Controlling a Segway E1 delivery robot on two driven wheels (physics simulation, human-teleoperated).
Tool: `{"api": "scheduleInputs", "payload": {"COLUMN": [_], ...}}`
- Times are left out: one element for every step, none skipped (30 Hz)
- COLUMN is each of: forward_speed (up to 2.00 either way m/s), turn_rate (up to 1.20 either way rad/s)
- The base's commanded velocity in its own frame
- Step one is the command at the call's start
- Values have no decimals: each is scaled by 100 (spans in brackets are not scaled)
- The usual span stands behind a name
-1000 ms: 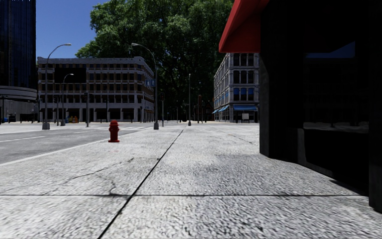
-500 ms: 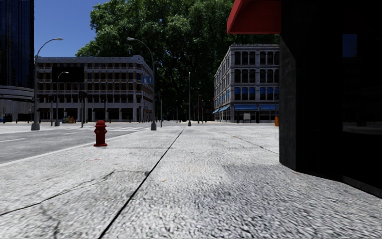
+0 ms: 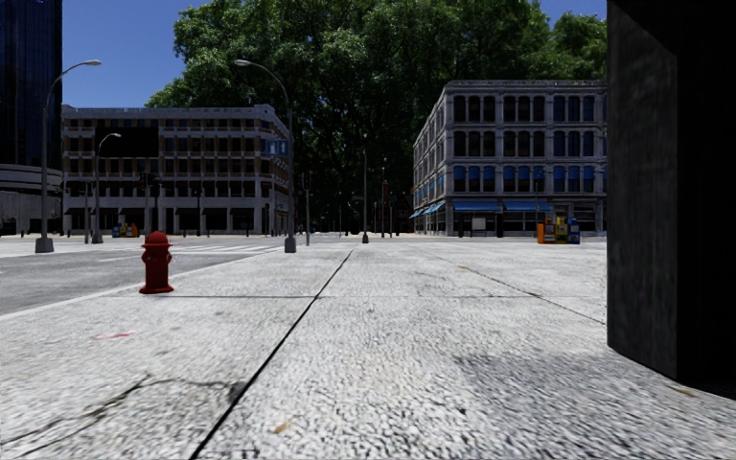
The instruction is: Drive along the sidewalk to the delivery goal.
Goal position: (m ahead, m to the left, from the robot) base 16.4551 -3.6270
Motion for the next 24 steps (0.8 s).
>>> {"api": "scheduleInputs", "payload": {"forward_speed": [200, 200, 200, 200, 200, 200, 200, 200, 200, 200, 200, 200, 200, 200, 200, 200, 200, 200, 200, 200, 200, 200, 200, 200], "turn_rate": [0, 0, 0, 0, 0, 0, 0, 0, 0, 0, 0, 0, 0, 0, 0, 0, 0, 0, 0, 0, 0, 0, 0, 0]}}
